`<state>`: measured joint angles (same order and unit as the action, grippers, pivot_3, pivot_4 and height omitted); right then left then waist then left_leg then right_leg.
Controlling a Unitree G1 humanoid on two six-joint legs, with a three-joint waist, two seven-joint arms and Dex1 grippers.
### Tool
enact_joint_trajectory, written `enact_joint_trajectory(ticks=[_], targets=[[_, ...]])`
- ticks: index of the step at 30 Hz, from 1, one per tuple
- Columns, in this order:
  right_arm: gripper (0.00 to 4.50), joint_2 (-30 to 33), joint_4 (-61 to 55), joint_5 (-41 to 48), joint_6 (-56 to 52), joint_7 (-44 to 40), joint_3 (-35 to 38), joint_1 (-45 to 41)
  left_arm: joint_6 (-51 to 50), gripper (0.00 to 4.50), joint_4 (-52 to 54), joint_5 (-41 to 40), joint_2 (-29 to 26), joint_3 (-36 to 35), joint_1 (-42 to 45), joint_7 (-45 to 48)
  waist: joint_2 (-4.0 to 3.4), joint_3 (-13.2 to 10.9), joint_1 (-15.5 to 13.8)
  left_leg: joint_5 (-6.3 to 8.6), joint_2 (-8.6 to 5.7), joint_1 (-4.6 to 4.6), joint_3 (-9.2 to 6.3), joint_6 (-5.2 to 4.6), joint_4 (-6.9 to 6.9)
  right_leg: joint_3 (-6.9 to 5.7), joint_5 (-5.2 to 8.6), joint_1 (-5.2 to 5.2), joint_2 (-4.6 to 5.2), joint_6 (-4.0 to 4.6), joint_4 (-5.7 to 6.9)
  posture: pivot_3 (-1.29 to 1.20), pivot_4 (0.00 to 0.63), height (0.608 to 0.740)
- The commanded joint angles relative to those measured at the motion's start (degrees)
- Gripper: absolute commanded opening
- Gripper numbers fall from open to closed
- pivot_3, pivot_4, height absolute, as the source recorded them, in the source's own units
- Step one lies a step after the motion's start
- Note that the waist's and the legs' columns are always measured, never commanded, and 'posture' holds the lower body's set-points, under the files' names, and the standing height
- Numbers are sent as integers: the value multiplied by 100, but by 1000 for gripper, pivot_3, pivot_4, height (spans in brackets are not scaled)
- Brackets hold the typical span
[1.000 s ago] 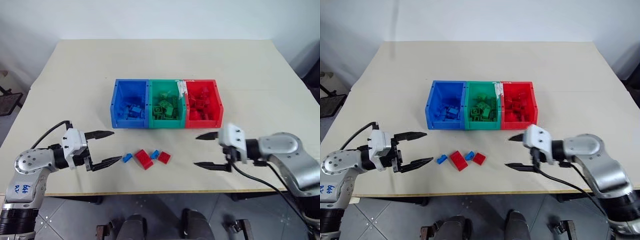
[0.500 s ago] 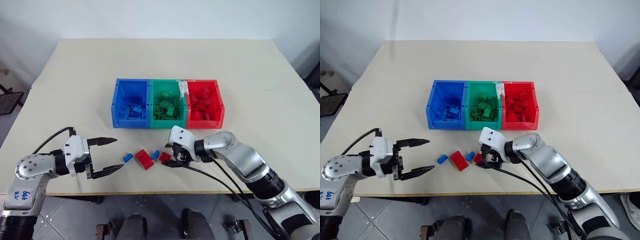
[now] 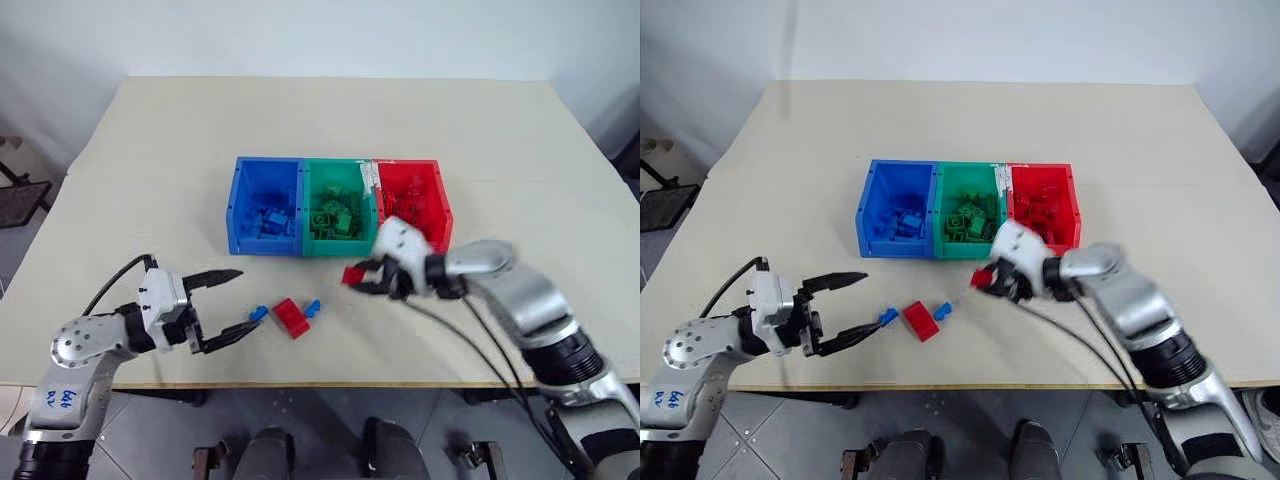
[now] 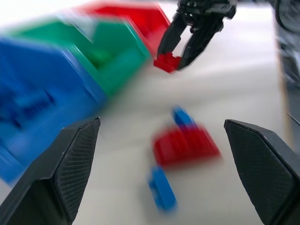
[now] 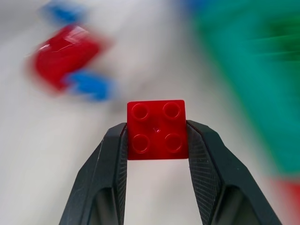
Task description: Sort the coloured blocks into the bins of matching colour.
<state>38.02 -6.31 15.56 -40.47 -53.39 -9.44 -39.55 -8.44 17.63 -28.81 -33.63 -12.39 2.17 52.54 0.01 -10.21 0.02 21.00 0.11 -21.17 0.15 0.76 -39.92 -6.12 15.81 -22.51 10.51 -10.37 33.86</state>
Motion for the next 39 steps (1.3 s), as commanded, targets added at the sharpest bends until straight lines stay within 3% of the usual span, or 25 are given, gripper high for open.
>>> enact_joint_trajectory(ticks=[1,7,11,16,22,24,29,32,39], targets=[[1405,111,726,0,505,269,746,-372,-166,4500,432,-22,252,120,72,-553,0,0,15,0,0,4,1,0,2,0,0,0,0,0,3,0,150,740],[1405,29,2018,-453,1103,651,832,-949,-241,4500,478,138,412,361,162,-848,-1,0,60,0,2,7,9,0,13,1,0,-5,0,0,0,0,150,740],[2759,-73,2465,-544,1341,616,805,-1086,-215,4500,317,142,295,381,304,-732,-1,0,85,0,1,5,10,0,13,1,0,-5,0,0,-1,0,150,740],[4466,-14,1898,-132,2022,-10,1062,-567,-149,4500,-77,182,44,142,504,-638,-1,0,71,0,1,3,7,0,13,0,0,-4,0,0,-3,0,150,740],[4466,-46,-32,1645,2172,-1308,1908,1171,-103,4500,-819,-24,-676,-280,319,302,-1,0,21,0,2,5,7,0,24,-4,0,-4,0,0,-6,0,150,740],[4466,288,-316,1596,2681,-2119,1803,1760,-99,4500,-1101,-5,-881,-352,290,552,-2,-1,15,0,1,8,9,0,21,-4,0,-1,0,0,-7,0,150,740],[4466,508,-221,1273,3889,-2577,1927,2522,-10,4500,-1749,184,-1416,-355,448,1080,-1,-1,1,0,2,12,22,-1,15,-1,0,4,0,1,-12,0,150,740],[4466,578,117,1091,4385,-2568,2065,2738,-796,4500,-853,98,-1797,208,372,1341,1,-2,-9,0,4,12,23,-1,10,1,-1,3,0,1,-8,0,150,740],[4466,739,-101,1193,4144,-2401,2058,3102,-2623,4500,644,51,-1358,1155,1243,66,-1,-2,-20,2,4,11,20,-4,1,-1,-2,4,3,1,0,0,150,740]])
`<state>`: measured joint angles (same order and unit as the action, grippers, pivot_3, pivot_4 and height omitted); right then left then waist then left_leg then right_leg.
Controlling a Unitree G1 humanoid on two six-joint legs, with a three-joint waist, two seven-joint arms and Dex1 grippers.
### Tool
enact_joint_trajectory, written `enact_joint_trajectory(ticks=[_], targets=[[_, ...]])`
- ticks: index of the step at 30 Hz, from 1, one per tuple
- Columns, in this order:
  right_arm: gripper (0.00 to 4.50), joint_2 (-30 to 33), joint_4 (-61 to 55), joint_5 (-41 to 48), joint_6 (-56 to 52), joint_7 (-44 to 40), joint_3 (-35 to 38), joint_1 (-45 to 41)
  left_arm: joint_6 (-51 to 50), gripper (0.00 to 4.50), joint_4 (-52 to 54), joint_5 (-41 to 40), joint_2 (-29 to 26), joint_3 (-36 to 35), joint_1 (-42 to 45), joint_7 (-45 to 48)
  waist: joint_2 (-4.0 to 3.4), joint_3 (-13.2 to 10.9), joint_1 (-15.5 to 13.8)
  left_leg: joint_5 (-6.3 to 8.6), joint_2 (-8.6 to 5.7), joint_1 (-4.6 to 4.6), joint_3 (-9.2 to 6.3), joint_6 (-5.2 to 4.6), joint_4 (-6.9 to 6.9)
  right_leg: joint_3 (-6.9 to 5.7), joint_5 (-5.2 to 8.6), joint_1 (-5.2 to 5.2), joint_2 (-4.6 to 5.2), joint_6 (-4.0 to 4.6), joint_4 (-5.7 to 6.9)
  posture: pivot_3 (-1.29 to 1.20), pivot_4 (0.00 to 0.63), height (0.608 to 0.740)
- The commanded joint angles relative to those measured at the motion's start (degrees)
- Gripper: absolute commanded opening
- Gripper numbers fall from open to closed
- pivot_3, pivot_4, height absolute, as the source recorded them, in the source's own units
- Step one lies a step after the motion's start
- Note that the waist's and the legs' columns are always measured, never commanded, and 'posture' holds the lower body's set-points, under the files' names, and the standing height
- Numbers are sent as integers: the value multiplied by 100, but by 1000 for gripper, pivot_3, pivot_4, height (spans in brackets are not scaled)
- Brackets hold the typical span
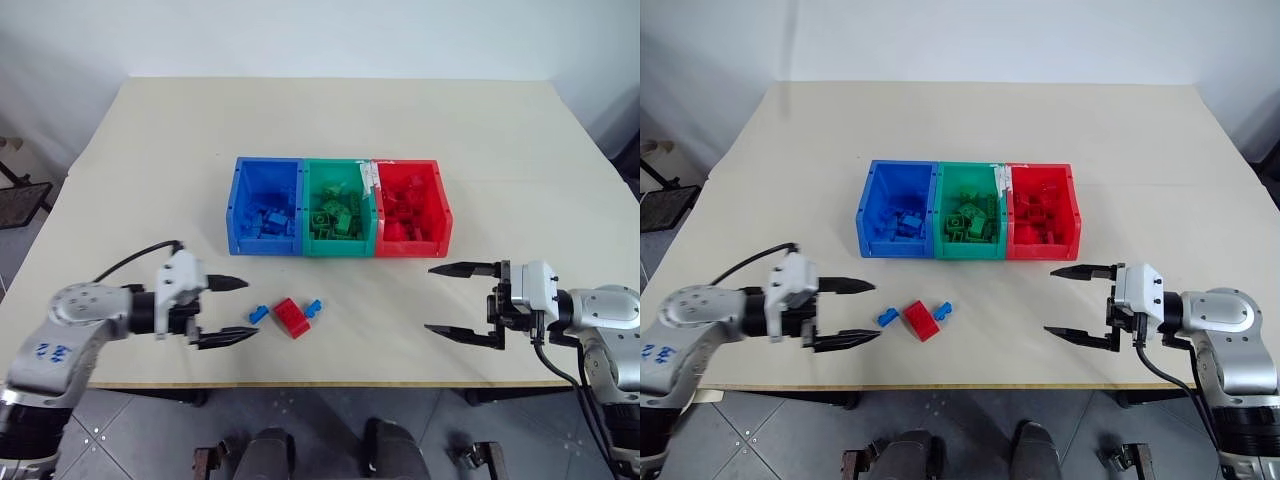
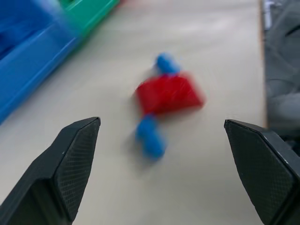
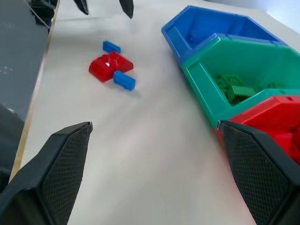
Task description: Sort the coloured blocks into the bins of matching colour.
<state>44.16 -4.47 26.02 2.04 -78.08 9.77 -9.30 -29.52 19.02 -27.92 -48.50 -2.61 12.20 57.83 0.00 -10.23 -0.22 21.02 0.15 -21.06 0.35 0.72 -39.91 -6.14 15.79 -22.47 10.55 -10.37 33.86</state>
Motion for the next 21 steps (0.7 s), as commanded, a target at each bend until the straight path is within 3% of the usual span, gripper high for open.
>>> enact_joint_trajectory(ticks=[1,6,10,17,21], targets=[[4466,146,-323,170,-133,70,139,110,-654,4500,585,-69,180,204,307,-561,0,0,9,0,0,0,0,0,-1,0,0,1,0,0,1,0,150,740],[4466,178,-774,261,-426,289,153,484,-3508,4500,718,340,939,1691,2071,-1977,0,0,-114,0,-4,-1,-4,0,-12,0,0,6,0,0,4,0,150,740],[4466,158,-1046,384,-691,479,143,672,-4640,4500,620,347,1144,2382,2840,-2191,2,0,-119,1,-8,-4,-2,-3,-10,8,-3,2,0,-4,1,0,150,740],[4466,142,-1460,426,-827,698,123,989,-4960,4500,533,518,994,3086,3271,-2347,2,0,-123,0,-6,-5,0,-2,-6,8,-3,0,-1,-3,-6,0,150,740],[4500,113,-1555,402,-794,805,116,1116,-4878,3604,511,458,1048,3177,3216,-2279,2,0,-128,0,-7,-8,1,-2,-9,9,-2,1,-1,-3,-9,0,150,740]])
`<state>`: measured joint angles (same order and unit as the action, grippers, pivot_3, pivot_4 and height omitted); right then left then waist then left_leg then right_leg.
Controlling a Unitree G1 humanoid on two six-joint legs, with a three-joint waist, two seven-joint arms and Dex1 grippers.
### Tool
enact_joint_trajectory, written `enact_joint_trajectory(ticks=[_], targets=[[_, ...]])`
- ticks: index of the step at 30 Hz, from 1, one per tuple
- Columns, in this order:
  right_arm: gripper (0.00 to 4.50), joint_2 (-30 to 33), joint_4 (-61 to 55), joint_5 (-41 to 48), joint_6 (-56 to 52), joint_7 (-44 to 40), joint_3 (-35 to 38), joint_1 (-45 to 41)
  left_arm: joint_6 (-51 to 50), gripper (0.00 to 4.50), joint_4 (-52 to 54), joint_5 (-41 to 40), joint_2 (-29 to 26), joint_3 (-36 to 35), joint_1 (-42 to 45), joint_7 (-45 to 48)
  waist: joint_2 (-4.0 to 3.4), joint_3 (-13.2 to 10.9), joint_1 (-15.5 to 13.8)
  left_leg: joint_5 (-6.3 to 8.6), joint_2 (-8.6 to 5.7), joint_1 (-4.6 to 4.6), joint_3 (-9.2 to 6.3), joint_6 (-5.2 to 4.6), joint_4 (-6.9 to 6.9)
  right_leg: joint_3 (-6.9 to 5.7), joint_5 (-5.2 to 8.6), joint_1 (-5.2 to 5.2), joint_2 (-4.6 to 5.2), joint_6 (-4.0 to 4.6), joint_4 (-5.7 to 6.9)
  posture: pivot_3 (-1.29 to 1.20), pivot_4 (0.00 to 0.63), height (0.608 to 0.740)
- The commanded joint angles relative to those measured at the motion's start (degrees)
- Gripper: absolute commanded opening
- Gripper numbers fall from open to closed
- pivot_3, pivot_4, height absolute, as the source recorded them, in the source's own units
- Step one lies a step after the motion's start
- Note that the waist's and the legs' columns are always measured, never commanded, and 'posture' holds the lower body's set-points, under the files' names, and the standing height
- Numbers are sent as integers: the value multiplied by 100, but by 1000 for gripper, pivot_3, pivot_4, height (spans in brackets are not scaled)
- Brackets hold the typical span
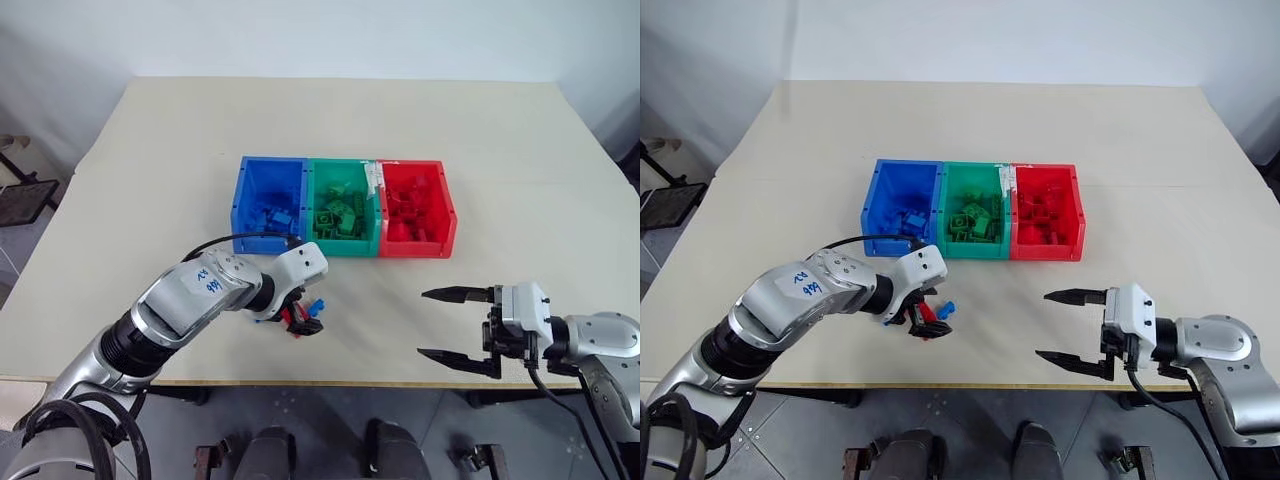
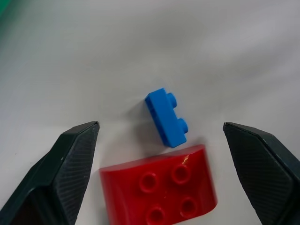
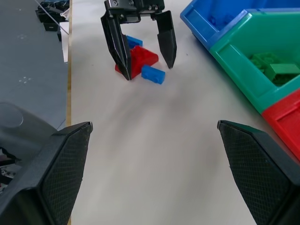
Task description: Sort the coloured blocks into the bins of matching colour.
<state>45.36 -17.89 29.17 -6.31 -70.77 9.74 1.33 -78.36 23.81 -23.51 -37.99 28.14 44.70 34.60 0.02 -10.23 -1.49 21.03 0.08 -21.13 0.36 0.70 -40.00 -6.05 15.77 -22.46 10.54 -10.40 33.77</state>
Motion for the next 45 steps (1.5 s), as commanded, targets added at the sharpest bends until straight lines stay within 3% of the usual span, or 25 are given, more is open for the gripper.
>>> enact_joint_trajectory(ticks=[1,11,18,22,25,29,33,39,45], targets=[[4500,1,-223,90,47,83,122,65,-3,3309,42,16,12,81,-53,27,0,0,-5,0,0,0,0,0,-1,0,0,1,0,0,0,0,150,740],[4500,8,-213,76,75,102,82,114,511,347,-109,182,188,-212,-288,-122,0,0,-11,0,-1,1,-1,0,-3,0,0,3,0,0,1,0,150,740],[4500,-73,-264,40,179,256,132,270,1620,343,-257,55,312,-1208,-837,-4,0,0,-4,0,-1,0,-1,0,-4,0,0,1,0,0,1,0,150,740],[4500,-331,-388,119,368,582,313,331,3414,343,-435,-546,973,-2949,-1557,247,0,0,0,0,1,1,0,0,-4,0,0,1,1,0,0,0,150,740],[4500,-527,-440,170,452,813,414,300,4414,343,-686,-333,1153,-3465,-1804,162,0,0,3,0,3,2,-1,0,-4,-2,0,2,1,0,1,0,150,740],[4500,-765,-535,337,316,1301,488,76,4749,343,-1050,-66,1521,-3689,-1512,-612,1,0,-25,0,0,4,-2,0,-12,-2,-2,8,1,1,1,0,150,740],[4500,-925,-526,446,196,1669,471,-224,4789,343,-1410,18,1739,-3499,-1188,-728,3,1,-30,0,-3,2,-2,0,-14,-2,-3,7,2,0,2,0,150,740],[4500,-973,-447,513,44,1896,417,-489,4902,343,-1869,488,1641,-3251,-955,-901,2,1,19,0,-2,6,-1,0,-2,-3,-3,0,1,0,7,0,150,740],[4500,-879,-358,422,-30,1704,167,-672,4573,2287,-1646,79,1300,-3629,-1169,-558,2,1,23,0,-1,4,-1,0,-1,-3,-3,-2,1,0,8,0,150,740]])
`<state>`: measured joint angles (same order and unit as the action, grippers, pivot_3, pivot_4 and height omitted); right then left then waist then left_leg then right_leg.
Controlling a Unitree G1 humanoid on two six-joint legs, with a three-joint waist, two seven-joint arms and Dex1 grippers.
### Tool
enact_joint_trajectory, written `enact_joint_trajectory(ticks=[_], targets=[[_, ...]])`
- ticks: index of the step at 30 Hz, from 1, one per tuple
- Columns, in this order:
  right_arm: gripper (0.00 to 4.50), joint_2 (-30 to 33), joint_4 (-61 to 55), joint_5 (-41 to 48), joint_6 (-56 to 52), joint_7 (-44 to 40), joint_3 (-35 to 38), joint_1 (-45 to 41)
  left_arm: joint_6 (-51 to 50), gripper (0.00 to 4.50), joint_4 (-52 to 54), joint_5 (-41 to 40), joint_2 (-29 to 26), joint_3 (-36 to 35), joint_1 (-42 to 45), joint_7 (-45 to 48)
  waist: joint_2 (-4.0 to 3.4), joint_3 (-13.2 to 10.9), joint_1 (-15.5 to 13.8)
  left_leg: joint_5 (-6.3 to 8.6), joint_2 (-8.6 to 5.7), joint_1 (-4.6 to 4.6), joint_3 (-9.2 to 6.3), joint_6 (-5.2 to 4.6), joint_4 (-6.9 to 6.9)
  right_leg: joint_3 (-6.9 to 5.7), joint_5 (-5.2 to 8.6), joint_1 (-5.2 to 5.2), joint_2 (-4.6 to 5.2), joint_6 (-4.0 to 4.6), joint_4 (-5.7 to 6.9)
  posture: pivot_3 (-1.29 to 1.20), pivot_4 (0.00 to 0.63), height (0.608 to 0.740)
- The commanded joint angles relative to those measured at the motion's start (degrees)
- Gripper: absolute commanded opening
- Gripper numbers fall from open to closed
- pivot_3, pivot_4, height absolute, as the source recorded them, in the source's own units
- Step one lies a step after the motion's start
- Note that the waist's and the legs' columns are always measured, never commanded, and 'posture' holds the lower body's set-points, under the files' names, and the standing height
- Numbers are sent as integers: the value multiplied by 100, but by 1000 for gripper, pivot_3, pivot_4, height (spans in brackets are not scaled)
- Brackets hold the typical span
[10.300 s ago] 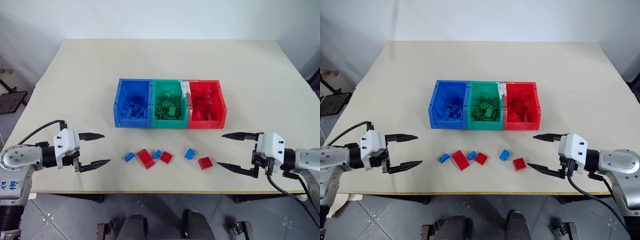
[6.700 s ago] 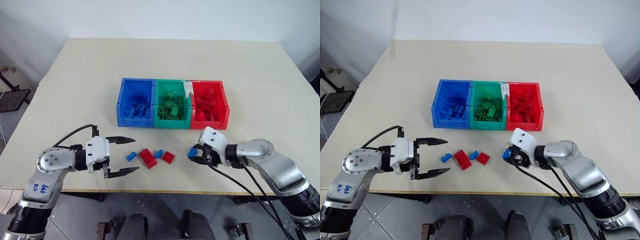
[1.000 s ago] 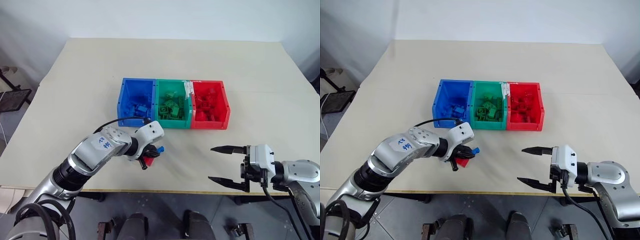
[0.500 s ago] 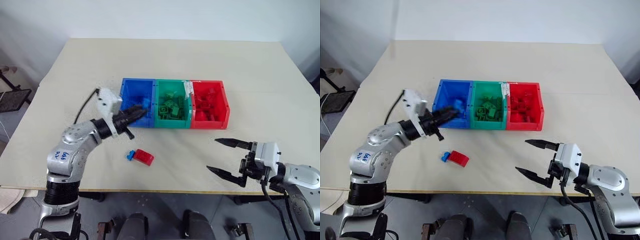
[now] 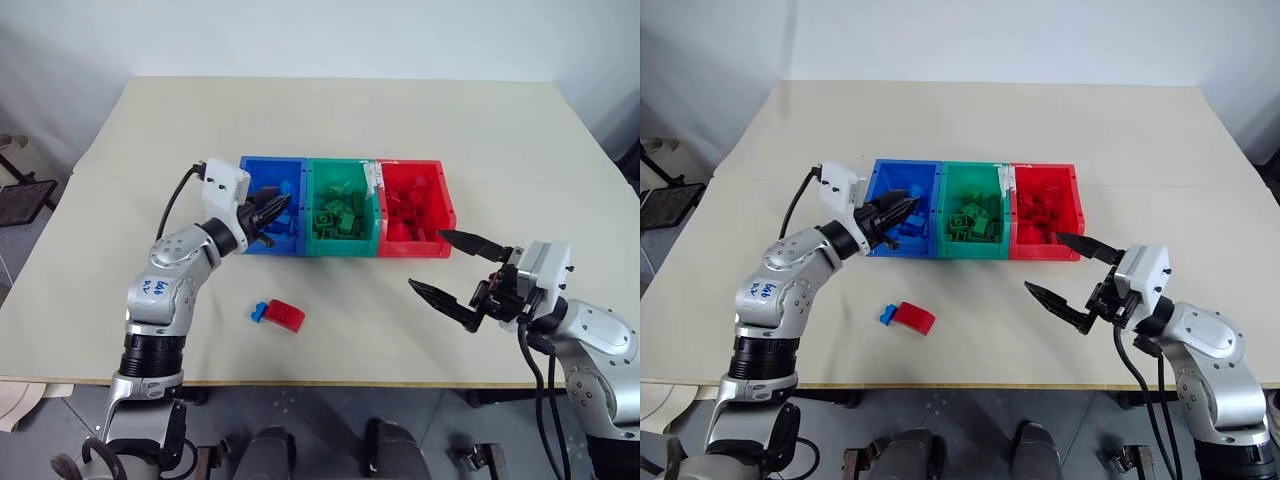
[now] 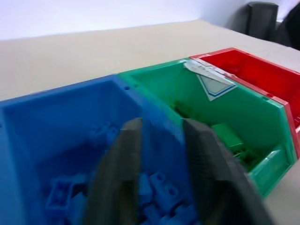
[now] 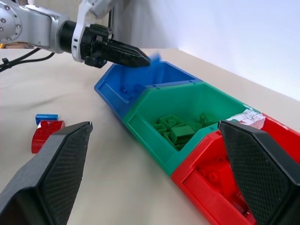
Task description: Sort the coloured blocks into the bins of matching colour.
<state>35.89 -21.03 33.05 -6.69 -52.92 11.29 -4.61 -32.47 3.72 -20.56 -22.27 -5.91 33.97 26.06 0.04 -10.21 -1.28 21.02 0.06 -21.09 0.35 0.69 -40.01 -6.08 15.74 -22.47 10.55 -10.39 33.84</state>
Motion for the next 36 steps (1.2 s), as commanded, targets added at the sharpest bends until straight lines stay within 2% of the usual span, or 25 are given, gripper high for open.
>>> enact_joint_trajectory(ticks=[1,4,7,10,12,14,19,23,27,30,32,36], targets=[[4500,75,-35,26,14,-114,-3,-105,120,2570,430,-177,-471,-230,-236,498,0,0,11,0,1,1,0,0,0,0,0,0,0,0,1,0,150,740],[4500,71,24,31,1,-187,-22,-189,3,3529,513,-301,-1018,-494,-674,872,-2,1,43,0,2,4,1,0,5,0,0,-1,0,0,1,0,150,740],[4500,98,120,1,27,-369,-130,-289,649,4428,420,-474,-1529,-921,-1217,1700,-1,1,55,0,4,2,0,0,4,-1,0,-2,-1,0,2,0,150,740],[4500,158,186,-33,74,-585,-222,-359,1733,4428,178,-391,-2056,-1207,-1768,2727,-1,0,55,0,4,2,1,0,4,0,0,-1,-1,0,-1,0,150,740],[4500,263,248,-98,128,-843,-329,-402,2545,4428,-214,-44,-2632,-1228,-2233,3421,-2,0,47,0,5,1,2,0,4,0,0,-1,-1,1,-4,0,150,740],[4500,349,325,-172,186,-1033,-414,-421,3177,4428,-581,170,-2981,-1183,-2473,3802,-3,0,46,0,5,2,7,1,8,0,1,-2,-2,2,-7,0,150,740],[4500,404,562,-333,356,-1357,-576,-475,3711,4470,-1126,91,-3072,-1296,-2460,3988,-2,-1,-22,3,4,-1,7,-4,2,0,1,1,0,2,-7,0,150,740],[4500,422,487,-249,231,-1392,-579,-380,3295,4470,-488,-209,-2914,-892,-2491,4168,-2,-1,12,3,5,2,9,-4,4,-1,1,-3,0,2,2,0,150,740],[4500,645,363,-230,152,-1539,-443,-79,2488,4470,473,-332,-2799,-76,-2255,4237,-2,-1,-21,3,5,1,8,-4,2,-1,0,-1,0,0,3,0,150,740],[4500,849,301,-243,121,-1627,-342,171,2088,4470,783,-23,-2670,653,-1773,4217,-2,-1,-18,3,5,1,9,-4,-2,0,0,0,0,0,2,0,150,740],[4500,969,234,-223,64,-1632,-242,386,2021,4470,767,493,-2618,1227,-1323,4202,-2,0,-14,3,5,2,8,-4,-2,0,-1,0,-1,1,4,0,150,740],[4500,1054,41,-183,-66,-1541,-98,664,1773,4470,642,994,-2507,1869,-683,4260,-2,0,10,3,5,3,15,-4,2,0,-1,-2,-1,1,3,0,150,740]])
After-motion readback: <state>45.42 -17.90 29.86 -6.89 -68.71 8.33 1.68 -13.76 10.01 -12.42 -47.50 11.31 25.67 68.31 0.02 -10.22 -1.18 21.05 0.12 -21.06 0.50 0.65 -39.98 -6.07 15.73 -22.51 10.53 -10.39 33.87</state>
